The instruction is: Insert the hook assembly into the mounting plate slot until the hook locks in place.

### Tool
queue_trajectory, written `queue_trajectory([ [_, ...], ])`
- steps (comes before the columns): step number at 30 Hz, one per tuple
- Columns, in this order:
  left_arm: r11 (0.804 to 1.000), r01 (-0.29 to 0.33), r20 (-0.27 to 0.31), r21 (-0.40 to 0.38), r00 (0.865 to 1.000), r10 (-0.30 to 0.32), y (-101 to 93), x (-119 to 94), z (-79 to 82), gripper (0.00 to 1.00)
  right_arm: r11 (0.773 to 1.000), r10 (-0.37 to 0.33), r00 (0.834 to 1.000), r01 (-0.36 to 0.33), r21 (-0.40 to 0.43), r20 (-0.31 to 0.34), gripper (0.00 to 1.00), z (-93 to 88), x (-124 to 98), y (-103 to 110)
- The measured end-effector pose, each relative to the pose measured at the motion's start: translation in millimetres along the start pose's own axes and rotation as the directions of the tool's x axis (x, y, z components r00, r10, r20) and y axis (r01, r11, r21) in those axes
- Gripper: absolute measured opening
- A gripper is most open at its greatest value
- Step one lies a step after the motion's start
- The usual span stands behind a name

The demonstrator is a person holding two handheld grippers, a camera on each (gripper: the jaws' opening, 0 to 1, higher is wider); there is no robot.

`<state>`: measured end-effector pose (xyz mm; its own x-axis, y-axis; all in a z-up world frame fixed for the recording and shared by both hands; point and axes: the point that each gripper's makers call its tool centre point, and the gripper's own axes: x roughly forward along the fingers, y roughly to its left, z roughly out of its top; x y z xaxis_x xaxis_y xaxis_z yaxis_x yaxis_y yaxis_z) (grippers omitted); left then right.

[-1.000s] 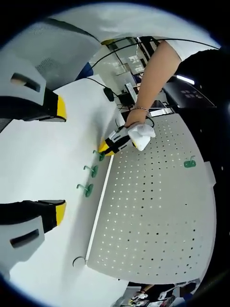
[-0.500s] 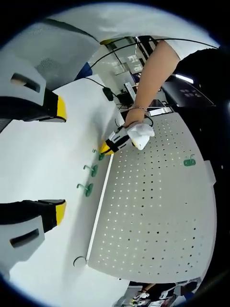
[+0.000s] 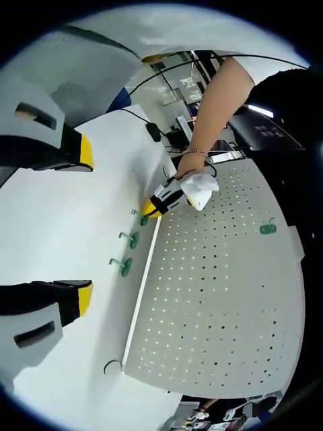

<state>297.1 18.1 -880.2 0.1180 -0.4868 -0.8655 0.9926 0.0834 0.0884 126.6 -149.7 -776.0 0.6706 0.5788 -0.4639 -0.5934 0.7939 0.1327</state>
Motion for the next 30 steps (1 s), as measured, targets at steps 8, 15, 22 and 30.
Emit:
queue_trajectory([
  [8,0.999,-0.022,0.027,0.031,0.999,0.021,-1.7,-1,0.6,0.03,1.0,-0.003,1.0,0.003,0.0,0.003,0.63,1.1,-1,0],
  [15,0.999,-0.045,0.094,0.004,0.995,0.045,-0.9,-11,7.3,0.03,1.0,-0.004,1.0,0.004,0.0,0.006,0.63,1.5,-1,-1],
  [22,0.998,-0.064,0.128,-0.02,0.99,0.066,-0.3,-18,13.4,0.03,1.0,-0.001,1.0,0.001,-0.009,0.006,0.63,2.0,-1,1],
  [30,0.996,-0.082,0.155,-0.039,0.984,0.088,-6.3,-24,20.8,0.03,1.0,-0.006,1.0,0.006,-0.007,0.016,0.63,3.5,-1,-1],
])
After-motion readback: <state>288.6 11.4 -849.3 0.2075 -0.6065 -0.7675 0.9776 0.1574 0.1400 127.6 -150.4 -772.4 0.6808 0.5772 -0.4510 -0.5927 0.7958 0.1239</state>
